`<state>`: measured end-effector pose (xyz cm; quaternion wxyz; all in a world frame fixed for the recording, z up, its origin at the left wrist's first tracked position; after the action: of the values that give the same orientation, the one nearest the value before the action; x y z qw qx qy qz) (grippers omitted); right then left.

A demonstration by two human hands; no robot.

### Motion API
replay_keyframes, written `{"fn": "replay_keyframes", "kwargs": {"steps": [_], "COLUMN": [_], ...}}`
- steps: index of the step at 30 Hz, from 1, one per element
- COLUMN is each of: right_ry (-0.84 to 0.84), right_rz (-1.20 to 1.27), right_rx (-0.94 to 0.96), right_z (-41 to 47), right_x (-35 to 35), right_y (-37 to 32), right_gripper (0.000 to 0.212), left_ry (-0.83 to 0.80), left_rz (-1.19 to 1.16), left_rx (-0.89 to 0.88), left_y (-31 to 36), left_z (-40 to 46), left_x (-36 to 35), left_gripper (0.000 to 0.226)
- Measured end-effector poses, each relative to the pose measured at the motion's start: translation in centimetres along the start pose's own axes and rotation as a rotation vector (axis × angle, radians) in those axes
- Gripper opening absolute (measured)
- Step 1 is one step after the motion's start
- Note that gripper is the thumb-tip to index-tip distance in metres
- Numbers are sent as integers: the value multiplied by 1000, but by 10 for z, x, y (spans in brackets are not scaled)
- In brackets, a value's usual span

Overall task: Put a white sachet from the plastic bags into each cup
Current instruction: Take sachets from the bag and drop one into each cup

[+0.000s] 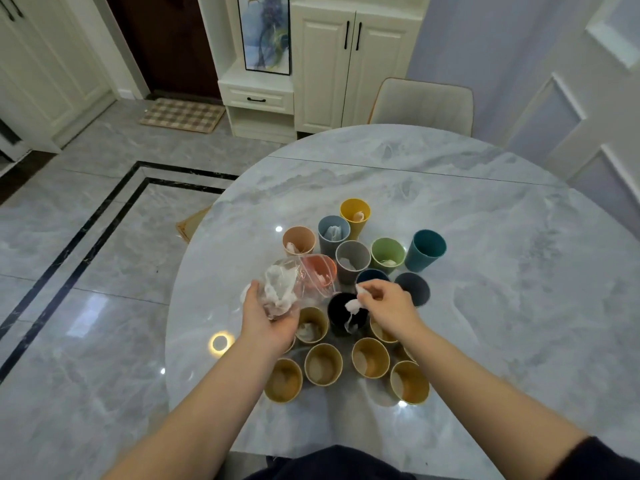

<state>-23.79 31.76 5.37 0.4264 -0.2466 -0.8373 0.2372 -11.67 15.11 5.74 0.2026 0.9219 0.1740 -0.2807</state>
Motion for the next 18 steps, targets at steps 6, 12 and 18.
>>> {"fn": "replay_keyframes", "kwargs": {"steps": [6, 12, 18], "right_ry": [-24, -76, -43], "right_rz": [-111, -129, 44], "right_rx": [5, 21, 33], "right_z": [9, 10, 4], "right_x": [-15, -20, -6], "right_y": [7, 1, -13], "right_gripper": [30, 37, 31], "left_ry": [-12, -28, -67], "left_rz": [-30, -39, -32], "left_rx": [-10, -27, -18], "left_y": [1, 0, -2], "left_z": [-2, -1, 4], "left_x": [5, 6, 4], "left_gripper": [46, 47, 48]}}
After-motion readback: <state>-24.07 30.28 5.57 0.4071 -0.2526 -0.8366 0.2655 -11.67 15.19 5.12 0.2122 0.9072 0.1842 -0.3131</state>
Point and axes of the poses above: each hand's wrist, its own z-axis towards the middle knuckle, its own x-axis out of the back of the hand, y = z × x, the point moved 3 cm from there along z, towards the middle knuckle, and after that the axes turned 14 degrees about -x, right-handed, at the moved point
